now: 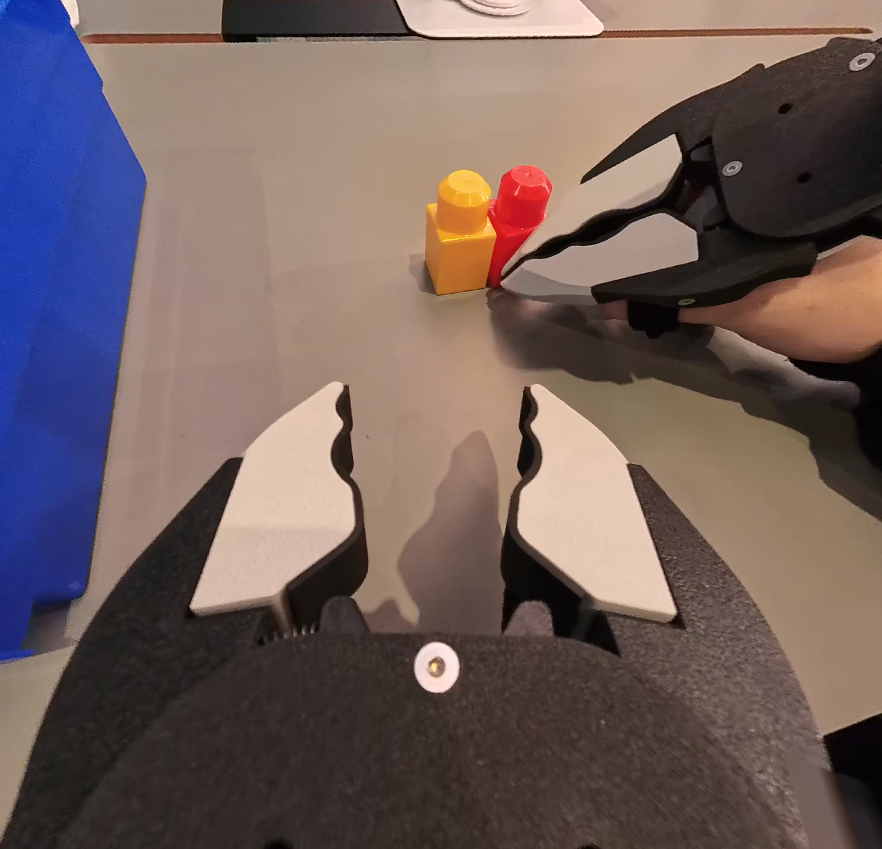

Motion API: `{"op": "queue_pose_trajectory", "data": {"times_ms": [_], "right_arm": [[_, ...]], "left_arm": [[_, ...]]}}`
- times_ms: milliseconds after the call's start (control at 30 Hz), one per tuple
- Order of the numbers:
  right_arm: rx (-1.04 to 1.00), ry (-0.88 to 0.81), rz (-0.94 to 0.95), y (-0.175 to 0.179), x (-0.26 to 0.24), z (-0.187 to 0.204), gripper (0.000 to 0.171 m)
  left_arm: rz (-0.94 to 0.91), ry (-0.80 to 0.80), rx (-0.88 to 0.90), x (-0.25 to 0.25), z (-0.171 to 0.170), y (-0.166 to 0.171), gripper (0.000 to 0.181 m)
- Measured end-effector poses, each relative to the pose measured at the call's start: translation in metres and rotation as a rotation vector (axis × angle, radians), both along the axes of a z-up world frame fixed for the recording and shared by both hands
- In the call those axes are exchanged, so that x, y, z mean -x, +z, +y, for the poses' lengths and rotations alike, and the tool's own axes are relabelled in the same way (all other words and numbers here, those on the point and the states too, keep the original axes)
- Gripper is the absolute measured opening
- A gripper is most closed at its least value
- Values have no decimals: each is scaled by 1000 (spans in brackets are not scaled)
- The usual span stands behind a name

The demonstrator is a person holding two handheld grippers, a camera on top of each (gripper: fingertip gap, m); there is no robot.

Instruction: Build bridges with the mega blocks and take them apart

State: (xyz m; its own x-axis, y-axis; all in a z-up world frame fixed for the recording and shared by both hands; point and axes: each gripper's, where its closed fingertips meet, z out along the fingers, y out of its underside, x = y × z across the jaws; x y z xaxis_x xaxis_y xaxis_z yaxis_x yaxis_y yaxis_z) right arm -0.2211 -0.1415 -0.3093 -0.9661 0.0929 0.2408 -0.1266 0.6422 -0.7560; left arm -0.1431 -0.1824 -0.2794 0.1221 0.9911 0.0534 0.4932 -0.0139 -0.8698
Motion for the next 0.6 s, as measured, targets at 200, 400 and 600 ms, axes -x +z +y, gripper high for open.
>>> {"op": "queue_pose_trajectory", "data": {"times_ms": [200,400,600], "right_arm": [[-27,-16,16,-2,-2,32,0],[1,-89,-4,0,22,36,0],[-17,-74,3,-3,24,28,0]], "left_arm": [[4,-1,16,-5,-3,3,67],[-1,13,-2,-3,-7,-1,66],[-4,25,0,-6,-12,-1,66]]}}
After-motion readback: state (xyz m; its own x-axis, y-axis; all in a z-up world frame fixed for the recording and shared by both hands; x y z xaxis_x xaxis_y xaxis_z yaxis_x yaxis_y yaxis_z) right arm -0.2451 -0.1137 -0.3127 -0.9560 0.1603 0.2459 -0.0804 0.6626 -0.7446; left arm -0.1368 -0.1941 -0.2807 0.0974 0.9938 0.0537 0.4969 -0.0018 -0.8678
